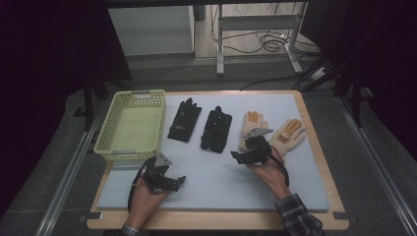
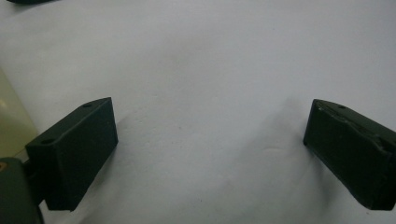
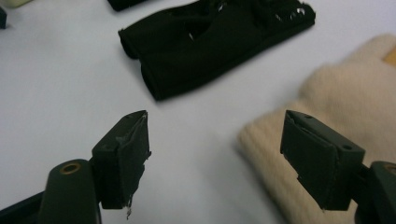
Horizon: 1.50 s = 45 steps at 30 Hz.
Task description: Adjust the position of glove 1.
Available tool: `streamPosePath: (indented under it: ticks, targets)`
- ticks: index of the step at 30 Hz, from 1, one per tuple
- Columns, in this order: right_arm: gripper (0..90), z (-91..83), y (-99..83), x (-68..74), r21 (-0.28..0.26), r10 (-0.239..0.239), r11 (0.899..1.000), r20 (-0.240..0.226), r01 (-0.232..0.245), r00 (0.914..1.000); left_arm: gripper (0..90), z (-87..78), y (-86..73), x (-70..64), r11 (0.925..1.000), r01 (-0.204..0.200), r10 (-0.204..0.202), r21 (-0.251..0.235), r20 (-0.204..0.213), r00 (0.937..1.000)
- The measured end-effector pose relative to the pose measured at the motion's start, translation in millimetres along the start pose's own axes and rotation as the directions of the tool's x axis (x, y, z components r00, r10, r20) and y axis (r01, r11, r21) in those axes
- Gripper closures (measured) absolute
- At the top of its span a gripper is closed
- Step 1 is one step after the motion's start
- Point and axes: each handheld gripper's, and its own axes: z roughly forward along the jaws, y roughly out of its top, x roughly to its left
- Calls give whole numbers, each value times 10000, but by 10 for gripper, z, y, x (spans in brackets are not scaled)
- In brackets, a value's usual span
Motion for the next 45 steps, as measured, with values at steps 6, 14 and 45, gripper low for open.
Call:
streamPosePath:
  ticks: [6,14,45]
  targets:
    - [263,129,141,-42,-59,42,10000,-65,-43,10000,31,0,0,0,10000,0,0,-2,1,10000]
    - [306,316,307,-61,139,-226,9996,-8,226,9997,31,0,0,0,10000,0,0,-2,1,10000]
    - [366,1189,750,-132,995,-379,9944,321,345,9988,31,0,-1,0,10000,10,-10,-14,9,10000]
